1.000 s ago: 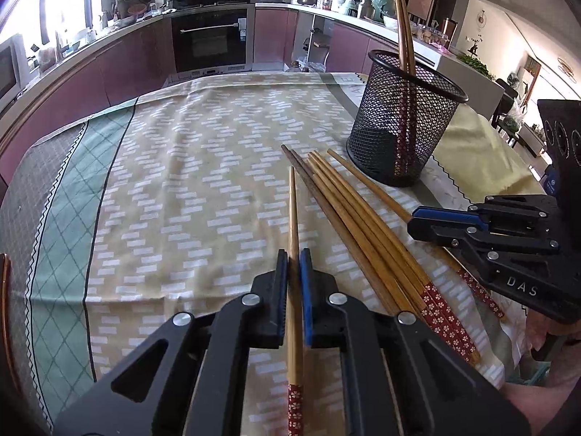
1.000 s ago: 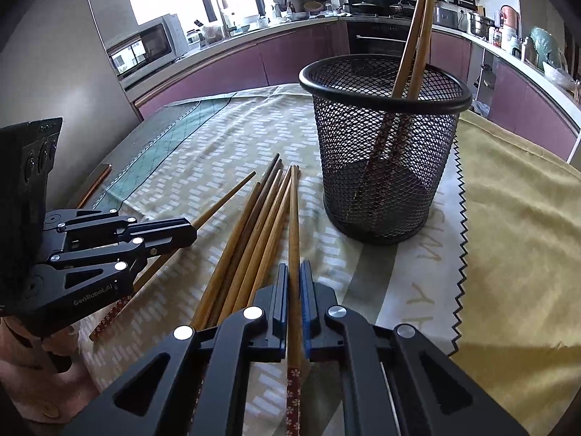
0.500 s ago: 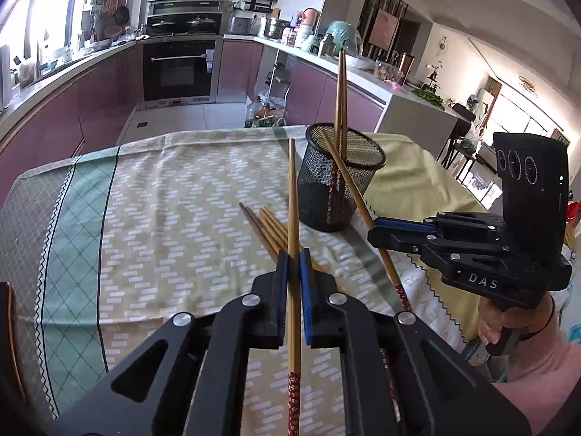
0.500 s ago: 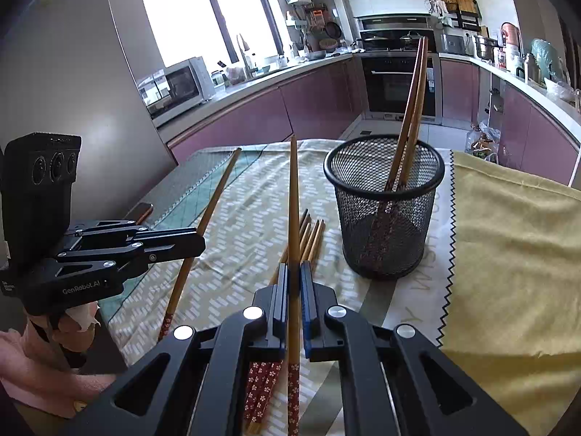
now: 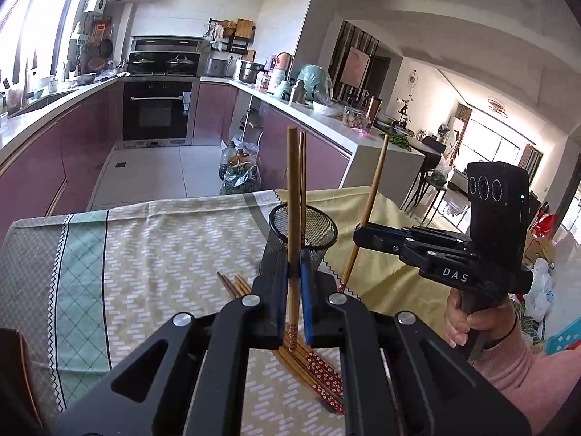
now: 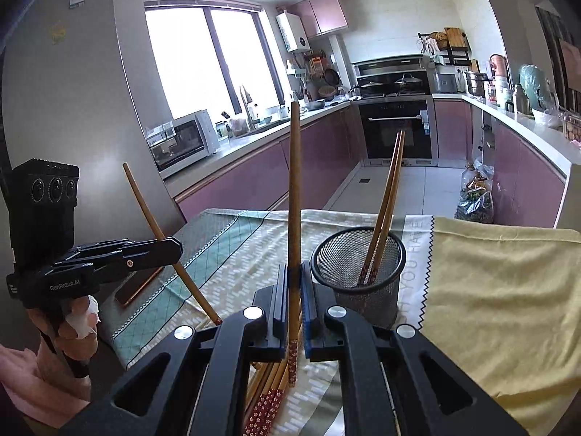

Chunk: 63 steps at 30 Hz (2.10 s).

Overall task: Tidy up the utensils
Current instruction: 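Raise the left tool's chopstick into the cup while the right tool inserts its own, then open the left tool in the cup while the right tool releases its chopstick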

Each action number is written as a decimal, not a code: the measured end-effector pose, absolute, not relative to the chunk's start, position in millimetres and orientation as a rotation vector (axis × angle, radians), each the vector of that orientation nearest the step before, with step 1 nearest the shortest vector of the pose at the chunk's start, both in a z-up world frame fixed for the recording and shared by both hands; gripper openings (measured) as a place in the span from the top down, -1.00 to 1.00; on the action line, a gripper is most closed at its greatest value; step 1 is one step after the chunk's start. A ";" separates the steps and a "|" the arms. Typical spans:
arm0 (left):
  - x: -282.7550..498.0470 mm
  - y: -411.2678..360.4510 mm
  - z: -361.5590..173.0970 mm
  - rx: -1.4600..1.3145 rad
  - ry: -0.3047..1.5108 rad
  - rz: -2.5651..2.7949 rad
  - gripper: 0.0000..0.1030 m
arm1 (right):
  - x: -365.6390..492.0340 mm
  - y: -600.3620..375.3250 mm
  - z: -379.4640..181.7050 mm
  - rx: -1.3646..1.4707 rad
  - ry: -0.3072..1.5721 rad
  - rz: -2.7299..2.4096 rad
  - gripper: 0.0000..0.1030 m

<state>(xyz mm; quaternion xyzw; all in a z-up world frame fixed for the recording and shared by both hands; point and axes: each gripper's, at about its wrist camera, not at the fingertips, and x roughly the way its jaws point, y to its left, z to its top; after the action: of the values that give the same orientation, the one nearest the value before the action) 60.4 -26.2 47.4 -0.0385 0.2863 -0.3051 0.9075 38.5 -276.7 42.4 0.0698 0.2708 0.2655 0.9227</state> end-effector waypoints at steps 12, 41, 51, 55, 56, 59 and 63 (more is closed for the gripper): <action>99.5 -46.7 98.4 -0.101 0.486 -0.649 0.86 | 59.2 -290.9 85.7 0.134 0.447 0.518 0.89; 181.2 -117.5 36.9 0.069 0.705 -0.642 0.85 | 126.5 -280.6 28.9 0.123 0.682 0.414 0.88; 191.2 -115.3 27.4 0.052 0.726 -0.606 0.70 | 134.9 -282.7 26.1 0.137 0.689 0.381 0.69; 175.8 -102.0 28.6 0.054 0.685 -0.563 0.51 | 119.9 -281.5 31.5 0.126 0.651 0.408 0.60; 170.8 -97.4 29.3 0.055 0.670 -0.549 0.40 | 114.0 -279.8 33.3 0.122 0.641 0.421 0.54; 152.9 -81.5 26.9 0.046 0.642 -0.528 0.33 | 94.4 -274.2 38.1 0.106 0.615 0.470 0.45; 133.2 -63.4 14.2 0.038 0.649 -0.505 0.27 | 68.0 -262.0 35.3 0.071 0.616 0.536 0.35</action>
<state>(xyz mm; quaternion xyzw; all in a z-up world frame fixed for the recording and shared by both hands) 133.2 -63.4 14.2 0.0183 0.3154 -0.2452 0.9165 68.0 -262.0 35.3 0.0347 0.2993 0.2608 0.9172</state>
